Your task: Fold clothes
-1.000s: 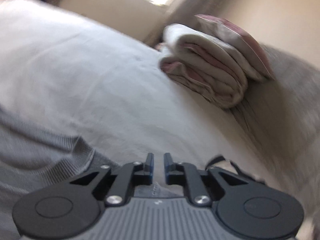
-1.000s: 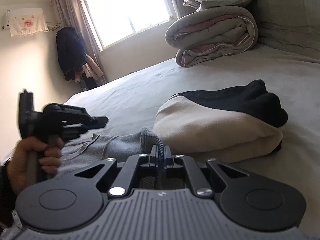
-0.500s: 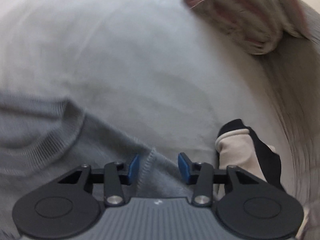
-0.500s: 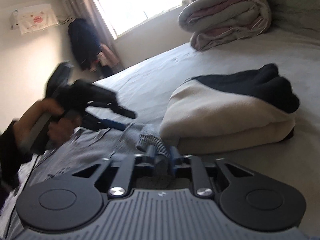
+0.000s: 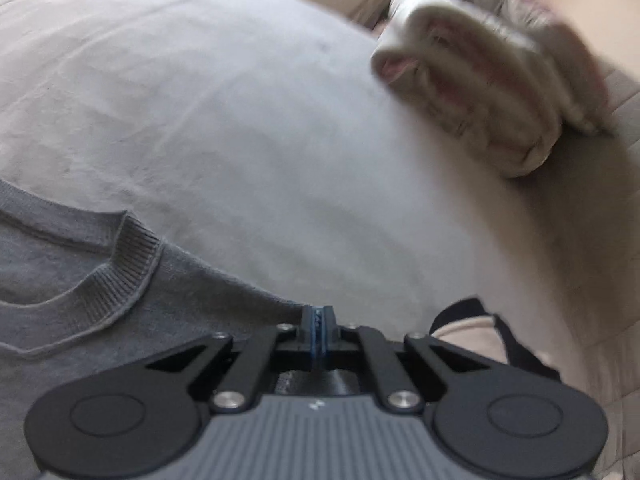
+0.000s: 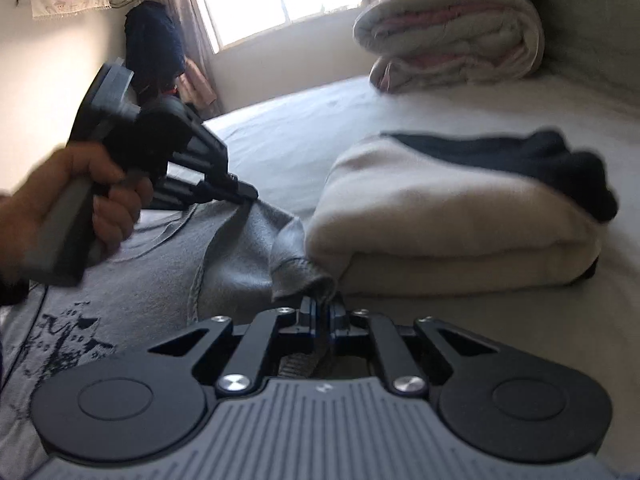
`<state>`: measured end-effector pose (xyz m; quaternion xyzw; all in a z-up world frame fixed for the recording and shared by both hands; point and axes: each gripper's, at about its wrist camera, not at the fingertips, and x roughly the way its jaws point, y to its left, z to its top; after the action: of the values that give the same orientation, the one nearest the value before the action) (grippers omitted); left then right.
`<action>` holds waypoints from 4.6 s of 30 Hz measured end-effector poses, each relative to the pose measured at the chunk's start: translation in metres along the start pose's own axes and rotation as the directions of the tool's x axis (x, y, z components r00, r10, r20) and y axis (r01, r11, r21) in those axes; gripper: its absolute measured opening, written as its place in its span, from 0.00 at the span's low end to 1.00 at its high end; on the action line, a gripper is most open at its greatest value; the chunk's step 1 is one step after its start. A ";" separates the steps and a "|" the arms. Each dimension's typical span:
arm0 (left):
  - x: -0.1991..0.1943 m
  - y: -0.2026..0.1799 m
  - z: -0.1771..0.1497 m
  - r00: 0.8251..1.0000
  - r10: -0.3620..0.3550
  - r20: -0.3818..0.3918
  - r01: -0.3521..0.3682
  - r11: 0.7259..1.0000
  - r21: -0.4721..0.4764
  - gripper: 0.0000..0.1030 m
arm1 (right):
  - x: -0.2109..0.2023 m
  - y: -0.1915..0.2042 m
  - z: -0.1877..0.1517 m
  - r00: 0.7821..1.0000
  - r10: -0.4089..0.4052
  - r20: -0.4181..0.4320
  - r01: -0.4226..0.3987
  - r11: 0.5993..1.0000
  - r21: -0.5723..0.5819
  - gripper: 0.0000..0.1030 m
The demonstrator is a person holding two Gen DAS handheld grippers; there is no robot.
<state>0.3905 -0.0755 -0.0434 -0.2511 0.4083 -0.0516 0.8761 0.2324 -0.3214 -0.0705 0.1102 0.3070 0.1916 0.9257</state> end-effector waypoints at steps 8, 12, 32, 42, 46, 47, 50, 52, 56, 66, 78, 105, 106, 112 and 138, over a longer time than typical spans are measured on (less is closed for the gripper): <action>0.001 0.009 -0.035 0.987 -0.073 0.144 0.053 0.988 0.144 0.19 | 0.002 0.004 -0.003 0.998 -0.059 0.015 0.059 0.998 -0.022 0.15; -0.019 0.014 -0.033 0.980 -0.111 0.168 0.091 0.988 0.126 0.34 | -0.004 0.000 0.002 1.000 -0.030 0.007 0.030 0.999 -0.019 0.15; -0.092 0.086 -0.087 0.966 -0.054 0.252 0.031 0.995 0.092 0.42 | 0.027 0.028 -0.001 0.996 -0.085 0.015 0.086 0.993 -0.076 0.00; -0.041 -0.010 -0.052 0.968 -0.250 0.003 0.245 0.951 0.191 0.61 | -0.028 -0.066 0.015 0.999 -0.001 0.033 -0.010 0.936 0.352 0.65; -0.007 -0.038 -0.044 0.944 -0.318 -0.085 0.326 0.940 0.103 0.64 | -0.040 -0.099 0.008 0.998 -0.018 0.068 -0.022 0.841 0.541 0.72; 0.004 -0.043 -0.042 0.940 -0.322 -0.110 0.331 0.941 0.074 0.64 | -0.042 -0.107 0.006 0.997 -0.024 0.076 -0.025 0.813 0.581 0.72; 0.031 -0.050 -0.038 0.940 -0.298 -0.166 0.304 0.953 0.006 0.65 | -0.036 -0.113 0.001 0.990 -0.023 0.138 -0.072 0.762 0.643 0.78; 0.045 -0.047 -0.037 0.935 -0.310 -0.169 0.306 0.951 -0.053 0.67 | -0.031 -0.112 -0.001 0.978 -0.047 0.204 -0.105 0.733 0.673 0.80; 0.063 -0.046 -0.040 0.916 -0.379 -0.131 0.362 0.922 -0.135 0.44 | -0.018 -0.097 -0.005 0.942 -0.171 0.288 -0.059 0.762 0.645 0.59; 0.052 -0.089 -0.053 0.842 -0.536 0.056 0.539 0.838 -0.082 0.34 | -0.077 -0.091 0.005 0.810 -0.301 0.504 -0.019 0.844 0.536 0.13; 0.058 -0.068 -0.035 0.913 -0.406 -0.045 0.401 0.912 -0.093 0.49 | -0.072 -0.117 -0.003 0.931 -0.215 0.296 -0.063 0.703 0.708 0.79; 0.104 -0.148 -0.081 0.787 -0.613 -0.068 0.613 0.790 -0.021 0.34 | -0.082 -0.153 0.012 0.766 -0.504 0.399 0.126 0.726 0.676 0.43; 0.111 -0.150 -0.084 0.810 -0.580 -0.089 0.581 0.814 -0.015 0.37 | -0.079 -0.158 0.011 0.777 -0.533 0.335 0.173 0.693 0.700 0.46; 0.099 -0.151 -0.071 0.833 -0.538 -0.127 0.539 0.842 -0.030 0.44 | -0.087 -0.151 0.023 0.781 -0.581 0.228 0.317 0.684 0.657 0.65; -0.035 0.045 0.015 0.989 -0.085 0.119 0.051 0.963 0.265 0.54 | -0.025 -0.047 0.047 0.991 -0.035 0.131 0.011 0.983 0.181 0.59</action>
<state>0.3736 -0.0201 -0.0328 -0.1504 0.3314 -0.1187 0.9238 0.2562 -0.3784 -0.0348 0.2026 0.2615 0.1445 0.9326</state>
